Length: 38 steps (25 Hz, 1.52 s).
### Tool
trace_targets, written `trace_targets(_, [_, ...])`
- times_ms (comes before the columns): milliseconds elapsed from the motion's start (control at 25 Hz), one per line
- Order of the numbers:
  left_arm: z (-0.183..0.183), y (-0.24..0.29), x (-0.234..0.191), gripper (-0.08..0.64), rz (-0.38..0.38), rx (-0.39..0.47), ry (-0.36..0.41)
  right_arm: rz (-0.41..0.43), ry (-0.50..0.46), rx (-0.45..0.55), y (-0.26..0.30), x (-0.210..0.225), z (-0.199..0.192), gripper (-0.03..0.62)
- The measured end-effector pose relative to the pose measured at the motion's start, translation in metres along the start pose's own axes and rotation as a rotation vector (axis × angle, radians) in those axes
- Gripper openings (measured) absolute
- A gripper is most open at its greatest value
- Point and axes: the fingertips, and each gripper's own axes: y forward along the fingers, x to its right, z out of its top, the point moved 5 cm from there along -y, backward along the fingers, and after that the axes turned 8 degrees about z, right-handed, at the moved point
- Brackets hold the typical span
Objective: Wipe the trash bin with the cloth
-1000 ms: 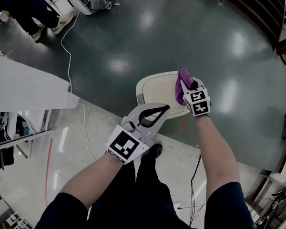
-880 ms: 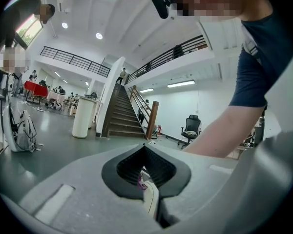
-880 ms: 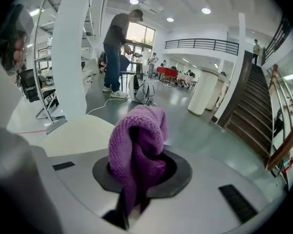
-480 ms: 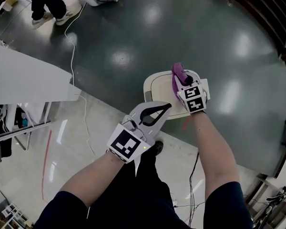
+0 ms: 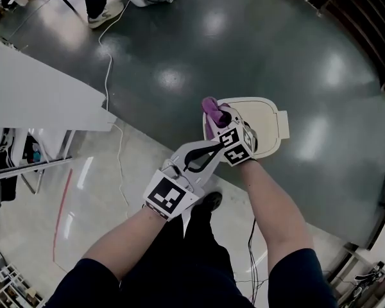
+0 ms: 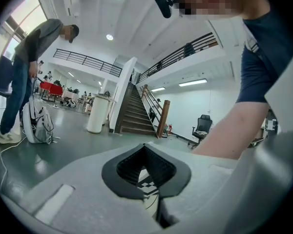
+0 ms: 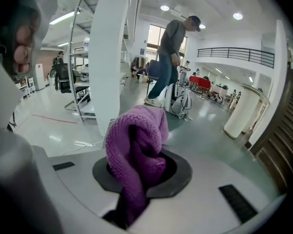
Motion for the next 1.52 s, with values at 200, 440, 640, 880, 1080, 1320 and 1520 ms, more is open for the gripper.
trace_targets(200, [-0.009,0.01,0.017,-0.003,-0.011,-0.011,0.005,-0.005,-0.01,0.013,-0.014,-0.001,-0.012,0.074])
trace_targets(440, [-0.018,0.041,0.058,-0.003,-0.067,-0.025,0.013,-0.087,0.074,0.01,-0.062,0.035,-0.062,0.074])
trace_targets(640, [-0.022,0.071,0.095,-0.003,-0.111,-0.035,0.018,-0.154,0.121,0.0,-0.107,0.067,-0.109,0.074])
trace_targets(880, [-0.026,0.097,0.124,-0.003,-0.151,-0.052,0.028,-0.229,0.184,-0.018,-0.146,0.097,-0.152,0.074])
trace_targets(1080, [-0.035,0.108,0.135,-0.003,-0.17,-0.071,0.042,-0.274,0.26,-0.014,-0.165,0.107,-0.179,0.074])
trace_targets(1320, [-0.04,0.108,0.142,-0.003,-0.188,-0.075,0.033,-0.291,0.301,0.001,-0.169,0.104,-0.185,0.074])
trace_targets(1520, [-0.042,0.095,0.13,-0.003,-0.177,-0.074,0.023,-0.276,0.3,0.044,-0.158,0.09,-0.165,0.073])
